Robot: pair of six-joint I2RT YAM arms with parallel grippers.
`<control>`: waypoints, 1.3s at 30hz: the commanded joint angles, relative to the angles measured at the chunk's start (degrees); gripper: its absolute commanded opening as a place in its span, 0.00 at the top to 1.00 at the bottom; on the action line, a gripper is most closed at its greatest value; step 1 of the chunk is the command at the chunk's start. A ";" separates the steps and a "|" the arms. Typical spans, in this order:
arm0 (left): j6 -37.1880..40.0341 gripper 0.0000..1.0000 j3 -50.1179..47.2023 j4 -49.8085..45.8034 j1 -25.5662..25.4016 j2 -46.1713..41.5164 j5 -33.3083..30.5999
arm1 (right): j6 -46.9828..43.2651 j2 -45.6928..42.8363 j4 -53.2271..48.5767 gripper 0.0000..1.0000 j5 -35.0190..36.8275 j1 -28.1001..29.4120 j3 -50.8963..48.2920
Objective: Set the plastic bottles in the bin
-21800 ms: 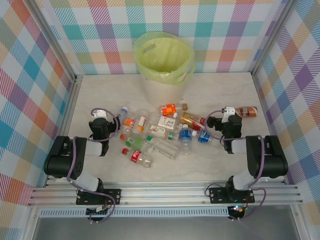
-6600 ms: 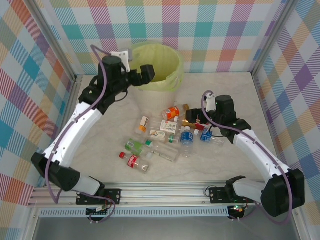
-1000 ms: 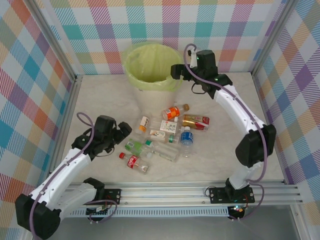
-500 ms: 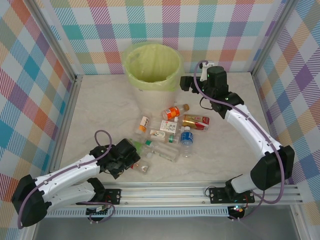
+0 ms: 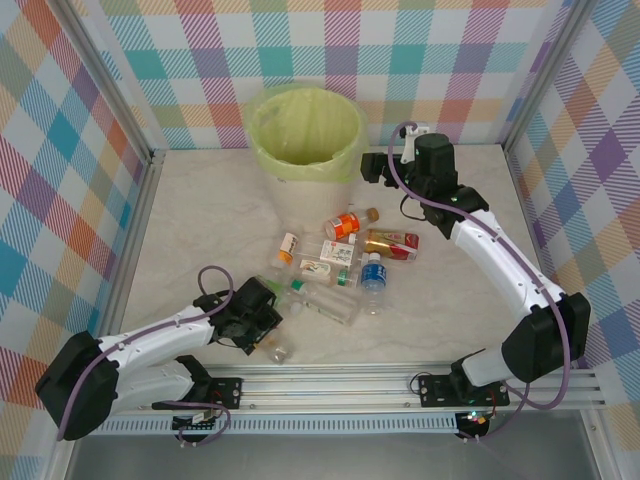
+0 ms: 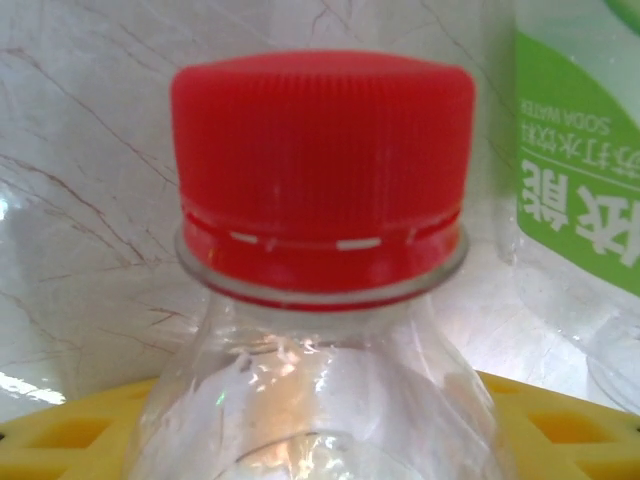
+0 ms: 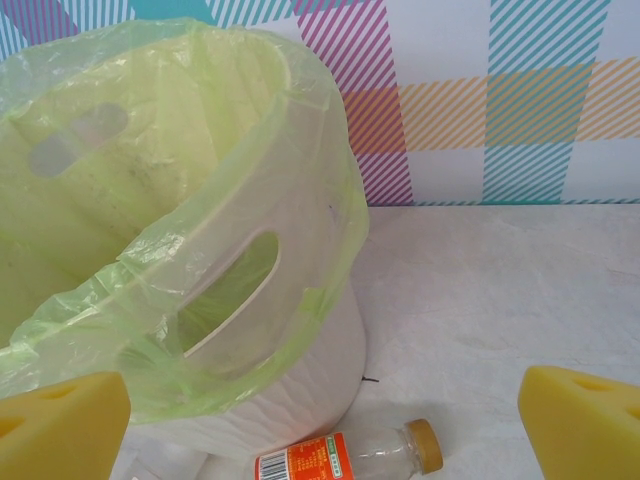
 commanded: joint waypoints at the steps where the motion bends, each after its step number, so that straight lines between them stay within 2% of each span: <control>1: 0.93 0.40 -2.17 14.76 1.62 2.46 -3.22 | 0.97 -1.44 2.16 0.00 -0.63 -0.26 -1.09; 4: 3.86 0.42 -1.73 20.46 2.18 4.32 -4.31 | 1.50 -1.44 1.97 0.00 -1.07 -0.25 -1.27; 10: 7.74 0.43 0.92 21.21 2.31 6.65 -8.03 | 1.80 -1.53 1.00 0.00 -1.73 -0.22 -1.62; 17: 9.05 0.42 0.36 22.83 4.33 5.64 -8.05 | 2.21 -2.00 0.52 0.00 -1.50 -0.24 -2.74; 21: 10.85 0.43 1.67 18.60 4.46 0.81 -9.85 | 2.59 -2.15 0.31 0.00 -1.58 -0.18 -3.11; 27: 11.33 0.45 2.48 5.78 4.46 -13.41 -16.93 | 3.03 -2.19 0.49 0.00 -1.63 -0.22 -3.38; 30: 11.10 0.45 2.18 2.82 4.79 -19.41 -18.95 | 2.95 -2.28 0.73 0.00 -1.49 -0.20 -3.38; 35: 14.86 0.46 2.70 3.58 6.62 -24.09 -18.47 | 2.99 -2.48 0.69 0.00 -1.45 -0.21 -3.54; 39: 24.63 0.47 6.49 9.89 7.63 -23.30 -16.79 | 2.19 -3.31 2.79 0.00 -3.31 -0.18 -5.19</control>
